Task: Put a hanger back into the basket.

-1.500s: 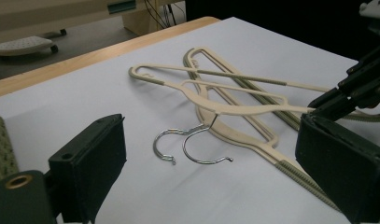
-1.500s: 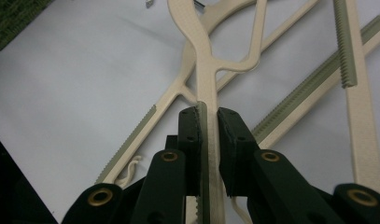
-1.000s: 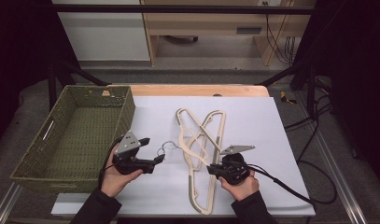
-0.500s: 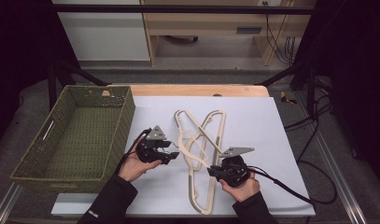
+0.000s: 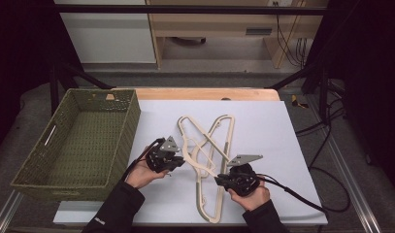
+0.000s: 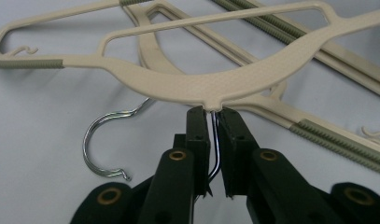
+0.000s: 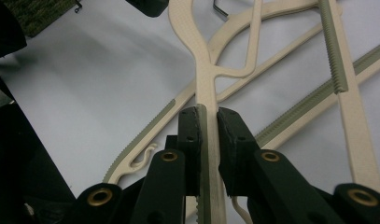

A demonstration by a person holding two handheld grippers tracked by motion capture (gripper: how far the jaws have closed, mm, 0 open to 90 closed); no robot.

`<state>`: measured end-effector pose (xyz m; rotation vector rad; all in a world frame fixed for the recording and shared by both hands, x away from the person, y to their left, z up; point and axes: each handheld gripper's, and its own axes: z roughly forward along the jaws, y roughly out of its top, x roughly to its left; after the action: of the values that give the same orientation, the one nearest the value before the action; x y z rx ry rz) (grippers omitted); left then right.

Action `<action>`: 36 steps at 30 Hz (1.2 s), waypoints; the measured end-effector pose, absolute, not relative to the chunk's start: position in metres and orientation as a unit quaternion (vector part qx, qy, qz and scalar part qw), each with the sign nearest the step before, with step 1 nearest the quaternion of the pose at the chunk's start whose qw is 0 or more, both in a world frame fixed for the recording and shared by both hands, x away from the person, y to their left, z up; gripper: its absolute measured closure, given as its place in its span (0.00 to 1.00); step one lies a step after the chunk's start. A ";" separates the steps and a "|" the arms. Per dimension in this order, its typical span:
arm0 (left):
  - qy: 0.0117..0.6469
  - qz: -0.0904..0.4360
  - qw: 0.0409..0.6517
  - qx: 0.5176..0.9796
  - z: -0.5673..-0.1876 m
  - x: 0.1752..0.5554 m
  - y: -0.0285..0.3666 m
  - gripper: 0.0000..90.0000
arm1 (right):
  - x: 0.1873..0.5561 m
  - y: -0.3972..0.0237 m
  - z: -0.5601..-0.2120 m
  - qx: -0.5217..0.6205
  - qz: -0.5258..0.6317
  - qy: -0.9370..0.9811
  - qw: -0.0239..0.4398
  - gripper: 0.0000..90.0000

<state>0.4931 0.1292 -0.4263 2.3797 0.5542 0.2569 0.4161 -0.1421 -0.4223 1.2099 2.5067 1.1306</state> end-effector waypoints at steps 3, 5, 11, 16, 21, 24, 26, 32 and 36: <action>0.206 0.107 0.326 0.917 -0.425 0.489 0.128 0.93 | 0.416 -0.142 -0.423 0.400 0.376 0.833 0.066 0.89; 0.205 0.105 0.323 0.918 -0.424 0.487 0.128 0.93 | 0.415 -0.142 -0.423 0.394 0.373 0.837 0.064 0.89; 0.199 0.110 0.307 0.924 -0.421 0.480 0.127 0.94 | 0.413 -0.140 -0.425 0.379 0.366 0.847 0.070 0.87; 0.191 0.127 0.275 0.934 -0.421 0.471 0.119 0.94 | 0.414 -0.139 -0.422 0.367 0.385 0.840 0.106 0.64; 0.193 0.124 0.269 0.935 -0.418 0.466 0.114 0.94 | 0.415 -0.128 -0.418 0.331 0.411 0.834 0.159 0.47; 0.196 0.122 0.267 0.936 -0.416 0.463 0.110 0.94 | 0.420 -0.114 -0.419 0.309 0.418 0.838 0.168 0.40; 0.198 0.121 0.261 0.937 -0.415 0.461 0.108 0.94 | 0.425 -0.101 -0.425 0.293 0.402 0.849 0.177 0.37; 0.206 0.118 0.264 0.935 -0.415 0.458 0.105 0.94 | 0.430 -0.083 -0.442 0.276 0.355 0.876 0.172 0.43; 0.200 0.117 0.250 0.940 -0.415 0.456 0.103 0.93 | 0.432 -0.075 -0.454 0.273 0.332 0.888 0.161 0.67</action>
<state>0.4565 0.1035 -0.4153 2.5588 0.5452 0.3196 0.4318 -0.0747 -0.4537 0.7803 2.5368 0.9479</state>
